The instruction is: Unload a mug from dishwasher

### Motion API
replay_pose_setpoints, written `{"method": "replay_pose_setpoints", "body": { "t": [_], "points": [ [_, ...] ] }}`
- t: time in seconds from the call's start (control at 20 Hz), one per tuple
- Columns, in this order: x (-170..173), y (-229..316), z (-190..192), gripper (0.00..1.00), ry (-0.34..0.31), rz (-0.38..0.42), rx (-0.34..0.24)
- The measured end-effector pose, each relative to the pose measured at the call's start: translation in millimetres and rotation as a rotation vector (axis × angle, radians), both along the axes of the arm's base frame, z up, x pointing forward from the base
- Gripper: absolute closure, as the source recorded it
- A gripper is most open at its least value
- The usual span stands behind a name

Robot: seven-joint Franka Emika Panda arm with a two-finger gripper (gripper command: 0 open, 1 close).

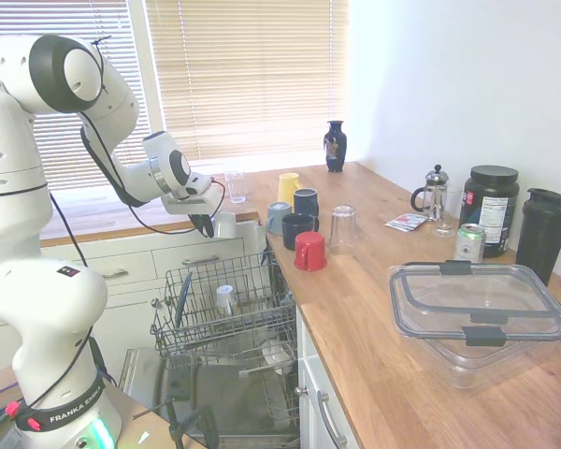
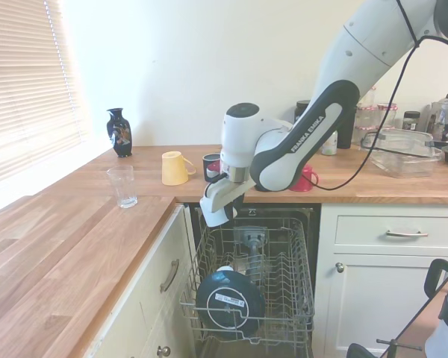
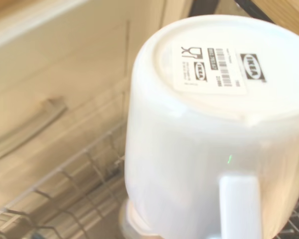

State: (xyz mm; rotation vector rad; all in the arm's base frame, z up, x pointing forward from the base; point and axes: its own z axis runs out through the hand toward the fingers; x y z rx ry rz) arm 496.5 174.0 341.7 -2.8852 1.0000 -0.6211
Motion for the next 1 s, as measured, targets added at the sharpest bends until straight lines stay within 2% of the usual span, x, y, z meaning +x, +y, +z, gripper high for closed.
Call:
{"method": "replay_pose_setpoints", "body": {
  "t": [0.2,0.5,1.0],
  "points": [
    [0.6,6.8,6.9,1.0,-0.011,-0.012,0.021],
    [11.3,-13.7,23.7,1.0,-0.035,-0.072,0.051],
    [52.1,-7.8,61.2,1.0,-0.073,-0.115,0.069]
  ]
}}
